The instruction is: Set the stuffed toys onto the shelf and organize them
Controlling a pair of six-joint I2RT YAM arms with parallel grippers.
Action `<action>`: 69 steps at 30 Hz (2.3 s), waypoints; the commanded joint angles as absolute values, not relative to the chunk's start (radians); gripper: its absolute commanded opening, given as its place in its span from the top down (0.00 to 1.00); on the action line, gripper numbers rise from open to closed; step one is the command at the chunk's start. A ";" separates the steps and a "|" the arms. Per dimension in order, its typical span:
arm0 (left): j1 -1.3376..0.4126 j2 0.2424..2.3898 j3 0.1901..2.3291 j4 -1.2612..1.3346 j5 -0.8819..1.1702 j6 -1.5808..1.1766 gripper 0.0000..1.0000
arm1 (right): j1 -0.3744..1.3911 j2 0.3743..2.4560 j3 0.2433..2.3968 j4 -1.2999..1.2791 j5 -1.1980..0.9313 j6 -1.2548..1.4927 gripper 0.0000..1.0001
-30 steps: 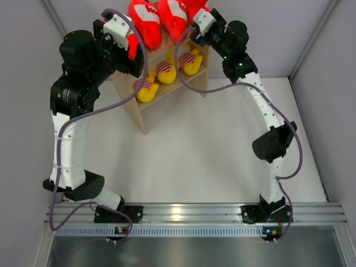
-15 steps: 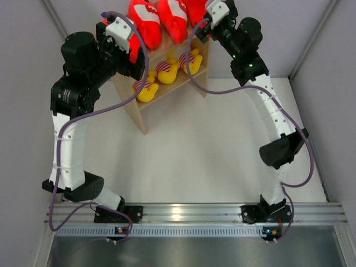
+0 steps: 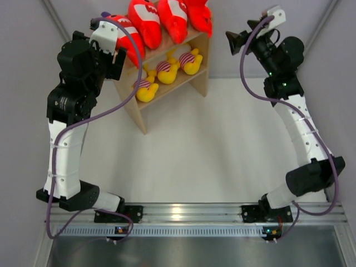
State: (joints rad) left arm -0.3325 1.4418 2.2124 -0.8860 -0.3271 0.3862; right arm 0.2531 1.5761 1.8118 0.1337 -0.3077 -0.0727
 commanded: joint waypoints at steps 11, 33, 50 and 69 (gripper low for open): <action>0.050 1.414 2.084 -0.739 -0.287 0.192 0.11 | 0.747 1.518 1.437 0.417 -0.063 -0.066 0.19; 0.209 1.312 1.847 -0.718 -0.195 0.184 0.08 | 0.982 2.055 1.887 0.462 -0.006 -0.048 0.21; 0.212 1.292 1.838 -0.715 -0.193 0.204 0.07 | 1.008 2.122 1.927 0.485 0.049 -0.081 0.77; 0.212 1.282 1.825 -0.715 -0.181 0.215 0.07 | 1.043 2.076 1.878 0.512 0.055 -0.055 1.00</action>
State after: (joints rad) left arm 0.2035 1.3052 1.8282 -0.7628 -0.1932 0.2104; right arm 0.9939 2.1407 1.8820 0.4553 0.1059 -0.0700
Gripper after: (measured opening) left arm 0.929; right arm 0.259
